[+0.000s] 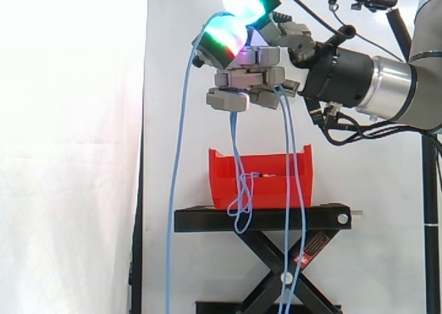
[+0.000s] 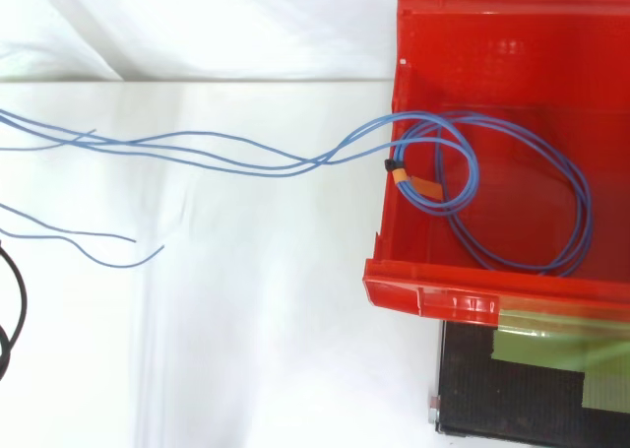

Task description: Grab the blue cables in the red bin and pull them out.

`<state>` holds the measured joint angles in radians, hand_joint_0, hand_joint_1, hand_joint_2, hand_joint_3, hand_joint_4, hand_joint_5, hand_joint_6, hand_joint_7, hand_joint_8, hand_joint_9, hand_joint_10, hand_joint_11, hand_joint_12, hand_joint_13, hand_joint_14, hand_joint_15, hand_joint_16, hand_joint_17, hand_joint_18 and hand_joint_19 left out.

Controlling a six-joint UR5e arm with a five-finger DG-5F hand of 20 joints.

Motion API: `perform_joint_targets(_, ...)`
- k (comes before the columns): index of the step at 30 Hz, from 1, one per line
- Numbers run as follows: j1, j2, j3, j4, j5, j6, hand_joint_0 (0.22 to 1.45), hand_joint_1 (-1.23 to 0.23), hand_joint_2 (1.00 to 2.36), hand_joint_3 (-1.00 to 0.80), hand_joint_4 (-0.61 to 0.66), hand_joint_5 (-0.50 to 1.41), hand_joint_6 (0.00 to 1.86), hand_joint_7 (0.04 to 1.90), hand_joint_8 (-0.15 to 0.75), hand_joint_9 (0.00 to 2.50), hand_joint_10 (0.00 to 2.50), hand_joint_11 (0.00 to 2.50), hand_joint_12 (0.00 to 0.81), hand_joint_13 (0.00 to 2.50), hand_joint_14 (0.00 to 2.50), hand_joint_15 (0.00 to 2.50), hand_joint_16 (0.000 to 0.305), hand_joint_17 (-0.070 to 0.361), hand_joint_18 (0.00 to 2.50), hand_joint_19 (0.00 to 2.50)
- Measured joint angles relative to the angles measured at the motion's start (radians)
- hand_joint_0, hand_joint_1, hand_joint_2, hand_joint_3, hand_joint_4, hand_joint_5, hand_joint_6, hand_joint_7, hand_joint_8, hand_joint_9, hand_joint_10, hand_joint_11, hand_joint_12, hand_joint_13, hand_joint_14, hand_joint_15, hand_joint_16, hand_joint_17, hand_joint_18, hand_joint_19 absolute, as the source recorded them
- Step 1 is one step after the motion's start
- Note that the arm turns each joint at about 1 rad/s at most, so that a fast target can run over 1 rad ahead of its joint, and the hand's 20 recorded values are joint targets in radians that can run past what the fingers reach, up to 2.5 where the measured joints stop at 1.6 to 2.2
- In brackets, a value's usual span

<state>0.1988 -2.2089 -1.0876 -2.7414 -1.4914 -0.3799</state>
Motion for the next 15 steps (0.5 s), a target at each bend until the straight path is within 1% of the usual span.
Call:
perform_joint_targets(6,-0.001,0.0,0.0,0.0,0.0,0.0,1.0,-1.1,1.01,-0.83,0.34,0.54,0.71,0.46,0.292,1.18,0.75,1.45,0.366,1.11,1.87,0.83,0.042,0.094,0.92,1.35)
perform_joint_targets(7,0.0,0.0,0.0,0.0,0.0,0.0,1.0,-1.1,1.01,-0.82,0.34,0.54,0.71,0.47,0.283,1.18,0.74,1.44,0.362,1.11,1.87,0.81,0.041,0.093,0.92,1.35)
perform_joint_targets(11,0.0,0.0,0.0,0.0,-0.001,0.0,1.0,-1.1,1.01,-0.84,0.35,0.55,0.7,0.47,0.299,1.18,0.72,1.46,0.369,1.11,1.85,0.83,0.041,0.093,0.92,1.35)
perform_joint_targets(15,0.0,0.0,0.0,0.0,-0.001,0.0,1.0,-1.1,1.01,-0.84,0.34,0.55,0.69,0.48,0.296,1.18,0.7,1.47,0.364,1.11,1.84,0.82,0.041,0.093,0.92,1.35)
